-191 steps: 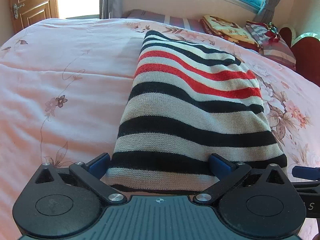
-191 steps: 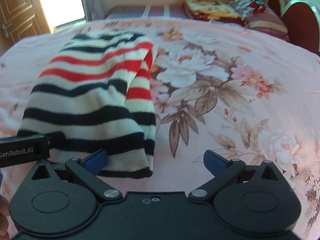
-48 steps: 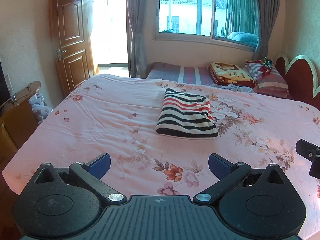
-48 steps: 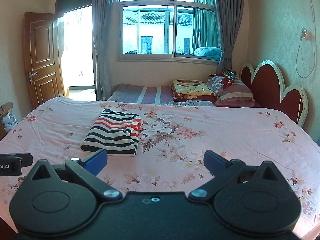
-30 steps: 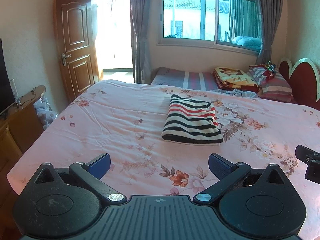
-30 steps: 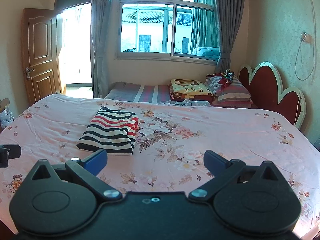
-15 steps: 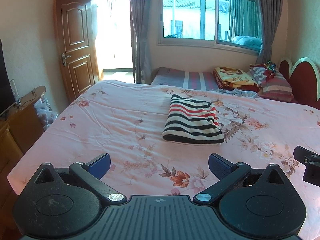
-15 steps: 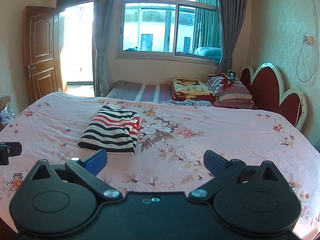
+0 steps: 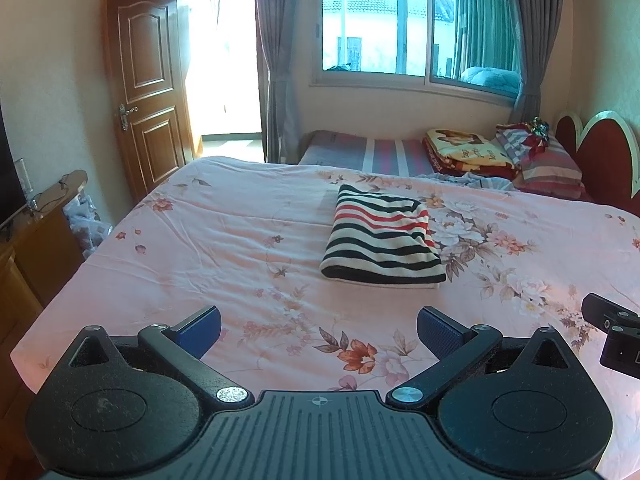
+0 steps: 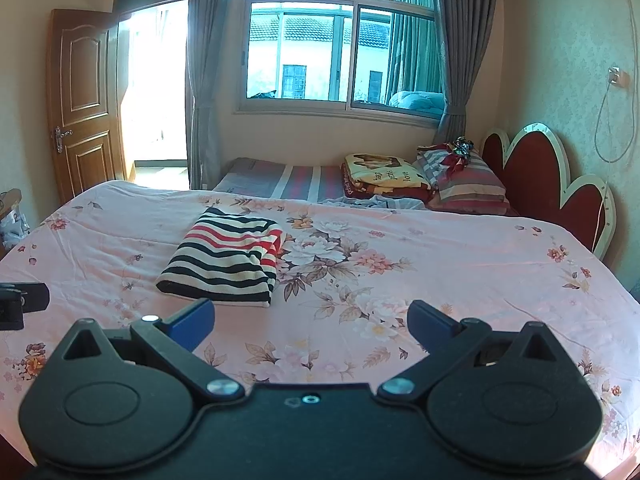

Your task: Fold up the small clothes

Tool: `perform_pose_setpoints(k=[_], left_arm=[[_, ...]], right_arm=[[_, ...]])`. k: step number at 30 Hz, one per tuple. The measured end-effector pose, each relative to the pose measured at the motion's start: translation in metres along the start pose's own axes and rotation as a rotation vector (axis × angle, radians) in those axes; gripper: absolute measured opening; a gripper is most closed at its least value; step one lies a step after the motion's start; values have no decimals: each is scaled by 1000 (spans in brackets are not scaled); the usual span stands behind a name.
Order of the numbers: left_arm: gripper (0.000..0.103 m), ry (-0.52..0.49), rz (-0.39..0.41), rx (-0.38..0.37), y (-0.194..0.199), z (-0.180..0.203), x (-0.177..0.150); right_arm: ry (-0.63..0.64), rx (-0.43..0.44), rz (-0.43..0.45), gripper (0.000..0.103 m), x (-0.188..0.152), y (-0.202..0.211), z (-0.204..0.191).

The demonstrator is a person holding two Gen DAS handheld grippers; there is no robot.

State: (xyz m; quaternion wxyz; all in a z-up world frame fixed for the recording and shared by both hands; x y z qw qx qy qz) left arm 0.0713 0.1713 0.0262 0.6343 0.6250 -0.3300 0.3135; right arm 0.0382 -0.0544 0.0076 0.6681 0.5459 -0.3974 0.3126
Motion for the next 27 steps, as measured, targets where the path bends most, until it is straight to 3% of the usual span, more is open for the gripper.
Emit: perform_pose_setpoints(k=[22, 27], left_arm=[[103, -23, 8, -9, -6, 7, 3], [103, 12, 20, -12, -12, 5, 6]], right_arm=[[0, 9, -17, 102, 1, -11, 0], [-7, 2, -23, 102, 0, -17, 3]])
Point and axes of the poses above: each gripper's, at about its wrist camera, not at the fingertips, and y roughly against the way its jaws point, z to its right, x to its top, the point moved 3 cm from there along -y, roughly the way its jaws point, and after that the axes turned 1 degree about y, right-handed, at the moved point
